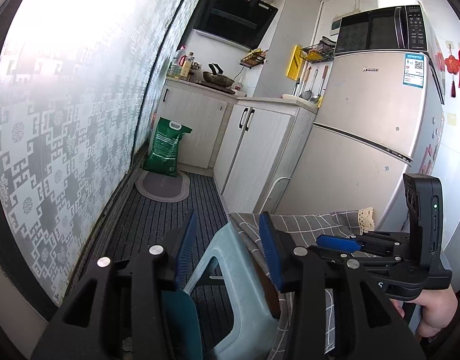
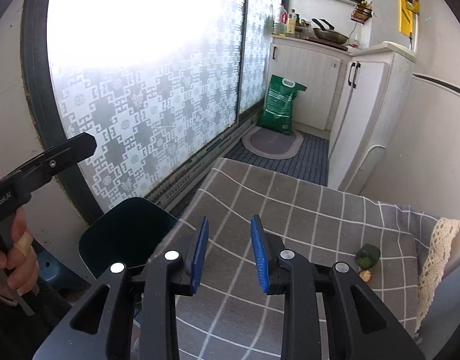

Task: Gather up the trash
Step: 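Move both tools back over the stool toward the green item, then grasp the small brown shell piece with the right tool, then grasp the green item with the left tool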

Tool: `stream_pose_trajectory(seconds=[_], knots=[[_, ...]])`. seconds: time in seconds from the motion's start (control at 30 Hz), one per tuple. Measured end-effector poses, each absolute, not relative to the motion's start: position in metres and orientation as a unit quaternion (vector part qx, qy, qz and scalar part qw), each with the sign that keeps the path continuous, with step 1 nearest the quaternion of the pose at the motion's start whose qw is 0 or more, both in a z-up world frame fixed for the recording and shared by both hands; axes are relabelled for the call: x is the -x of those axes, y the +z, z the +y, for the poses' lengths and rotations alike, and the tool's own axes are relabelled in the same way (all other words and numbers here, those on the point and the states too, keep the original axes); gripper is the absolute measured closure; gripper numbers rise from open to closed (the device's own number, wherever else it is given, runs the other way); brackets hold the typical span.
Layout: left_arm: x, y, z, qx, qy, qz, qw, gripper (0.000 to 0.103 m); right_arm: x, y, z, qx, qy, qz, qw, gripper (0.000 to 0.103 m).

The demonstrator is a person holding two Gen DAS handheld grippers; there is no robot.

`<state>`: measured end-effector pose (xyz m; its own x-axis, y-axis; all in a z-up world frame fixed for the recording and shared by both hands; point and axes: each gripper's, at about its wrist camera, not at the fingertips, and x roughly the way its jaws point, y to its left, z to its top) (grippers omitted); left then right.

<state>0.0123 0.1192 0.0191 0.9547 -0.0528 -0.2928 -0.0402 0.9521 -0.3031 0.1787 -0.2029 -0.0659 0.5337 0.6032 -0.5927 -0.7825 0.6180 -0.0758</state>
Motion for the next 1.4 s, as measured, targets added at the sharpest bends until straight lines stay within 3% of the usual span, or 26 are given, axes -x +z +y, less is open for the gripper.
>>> stream_pose_trajectory(seconds=[0.3, 0.93, 1.1, 1.4], knots=[[-0.035, 0.016, 0.078, 0.135, -0.026, 0.176, 0.975, 0.055, -0.205, -0.075, -0.258, 0.152, 0.346, 0.276, 0.884, 0.059], [-0.081, 0.008, 0.022, 0.105, -0.063, 0.224, 0.967, 0.053, -0.255, -0.109, -0.294, 0.142, 0.301, 0.323, 0.886, 0.059], [-0.093, 0.008, 0.008, 0.100, -0.071, 0.231, 0.965, 0.053, -0.259, -0.108, -0.291, 0.142, 0.317, 0.322, 0.881, 0.084], [-0.112, 0.003, -0.012, 0.102, -0.077, 0.252, 0.959, 0.053, -0.247, -0.097, -0.319, 0.127, 0.332, 0.312, 0.881, 0.084]])
